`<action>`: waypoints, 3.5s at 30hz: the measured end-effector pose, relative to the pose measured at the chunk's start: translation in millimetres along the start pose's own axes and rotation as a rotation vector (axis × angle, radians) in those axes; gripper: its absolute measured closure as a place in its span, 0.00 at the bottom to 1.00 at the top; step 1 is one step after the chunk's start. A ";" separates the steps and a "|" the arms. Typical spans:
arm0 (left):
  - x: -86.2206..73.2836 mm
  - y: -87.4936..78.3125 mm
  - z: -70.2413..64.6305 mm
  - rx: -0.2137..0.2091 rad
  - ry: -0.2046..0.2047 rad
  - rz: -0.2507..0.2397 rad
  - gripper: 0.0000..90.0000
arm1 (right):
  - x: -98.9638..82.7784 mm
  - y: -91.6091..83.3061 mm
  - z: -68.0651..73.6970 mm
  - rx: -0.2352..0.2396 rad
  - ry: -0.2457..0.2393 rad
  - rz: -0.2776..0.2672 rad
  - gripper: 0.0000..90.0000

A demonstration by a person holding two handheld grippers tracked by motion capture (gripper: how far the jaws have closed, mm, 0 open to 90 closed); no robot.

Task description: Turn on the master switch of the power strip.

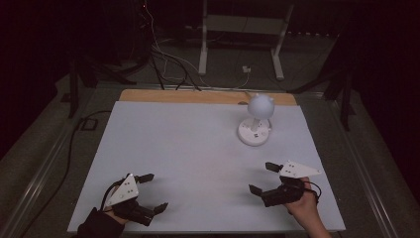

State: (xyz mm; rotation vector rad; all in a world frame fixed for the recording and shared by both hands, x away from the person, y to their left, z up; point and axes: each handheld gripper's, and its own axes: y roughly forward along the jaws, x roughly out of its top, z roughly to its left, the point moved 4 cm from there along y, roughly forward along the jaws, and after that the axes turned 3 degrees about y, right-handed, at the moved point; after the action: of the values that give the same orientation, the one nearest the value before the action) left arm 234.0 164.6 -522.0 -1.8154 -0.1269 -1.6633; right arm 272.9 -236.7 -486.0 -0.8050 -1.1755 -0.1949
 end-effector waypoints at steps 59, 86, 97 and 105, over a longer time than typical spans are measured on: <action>-0.3 0.3 -0.5 -0.008 0.000 0.001 0.00 | 55.6 14.4 -92.5 0.012 0.058 -0.005 0.00; -0.8 0.6 -0.6 -0.012 0.000 0.003 0.00 | 57.5 41.2 -149.3 0.016 -0.055 0.089 0.00; -1.1 0.9 -0.3 -0.013 -0.002 0.004 0.00 | 47.2 51.4 -168.5 -0.005 -0.054 0.127 0.17; -1.0 1.0 -0.3 -0.014 -0.003 0.004 0.00 | 40.1 55.4 -177.8 0.014 -0.036 0.141 0.33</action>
State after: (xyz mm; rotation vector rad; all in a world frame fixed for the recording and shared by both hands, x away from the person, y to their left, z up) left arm 234.1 164.0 -523.3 -1.8273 -0.1136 -1.6632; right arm 450.8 -302.4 -502.7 -0.8782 -1.1478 -0.0563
